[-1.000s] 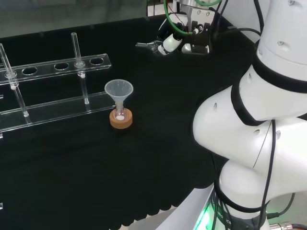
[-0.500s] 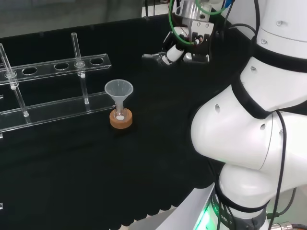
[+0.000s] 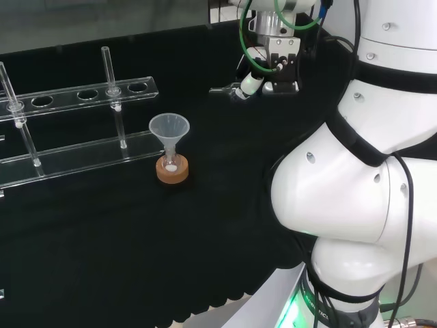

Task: Put the weighing funnel back on the table.

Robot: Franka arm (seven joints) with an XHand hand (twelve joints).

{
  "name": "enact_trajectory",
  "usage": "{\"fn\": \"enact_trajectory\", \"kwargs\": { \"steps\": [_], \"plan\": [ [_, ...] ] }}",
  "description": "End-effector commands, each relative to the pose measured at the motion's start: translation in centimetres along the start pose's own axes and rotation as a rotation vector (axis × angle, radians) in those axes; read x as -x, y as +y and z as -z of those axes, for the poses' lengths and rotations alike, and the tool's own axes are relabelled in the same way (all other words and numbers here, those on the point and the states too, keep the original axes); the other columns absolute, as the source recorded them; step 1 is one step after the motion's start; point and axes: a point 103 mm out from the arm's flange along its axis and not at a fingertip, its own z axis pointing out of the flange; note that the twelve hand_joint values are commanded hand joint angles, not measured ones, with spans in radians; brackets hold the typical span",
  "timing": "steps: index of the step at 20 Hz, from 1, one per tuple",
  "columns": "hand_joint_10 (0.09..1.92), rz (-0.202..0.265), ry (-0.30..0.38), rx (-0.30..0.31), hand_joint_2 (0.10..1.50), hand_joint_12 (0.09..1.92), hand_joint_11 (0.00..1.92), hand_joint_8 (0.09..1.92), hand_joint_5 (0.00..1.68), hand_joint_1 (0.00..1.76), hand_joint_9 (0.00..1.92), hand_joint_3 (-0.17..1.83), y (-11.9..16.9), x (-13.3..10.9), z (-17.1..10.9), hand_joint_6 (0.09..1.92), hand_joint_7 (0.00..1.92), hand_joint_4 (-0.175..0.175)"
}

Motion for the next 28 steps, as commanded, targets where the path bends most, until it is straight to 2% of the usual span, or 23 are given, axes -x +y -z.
{"fn": "enact_trajectory", "kwargs": {
  "steps": [1,10,18,28],
  "plan": [
    [0.09,-0.029,-0.045,-0.029,0.71,0.92,1.04,0.55,1.15,1.09,1.36,0.66,1.1,0.7,-1.2,0.88,1.03,0.175],
    [0.09,-0.035,-0.064,-0.068,0.71,0.93,1.04,0.55,1.15,1.09,1.36,0.67,2.7,1.4,-3.4,0.88,1.03,0.175],
    [0.09,-0.045,-0.028,-0.097,0.71,0.93,1.04,0.55,1.15,1.09,1.36,0.66,4.3,2.2,-5.9,0.88,1.03,0.175],
    [0.09,-0.06,-0.02,-0.105,0.71,0.93,1.04,0.55,1.15,1.09,1.36,0.66,5.9,1.9,-7.6,0.89,1.03,0.175]
  ]
}}
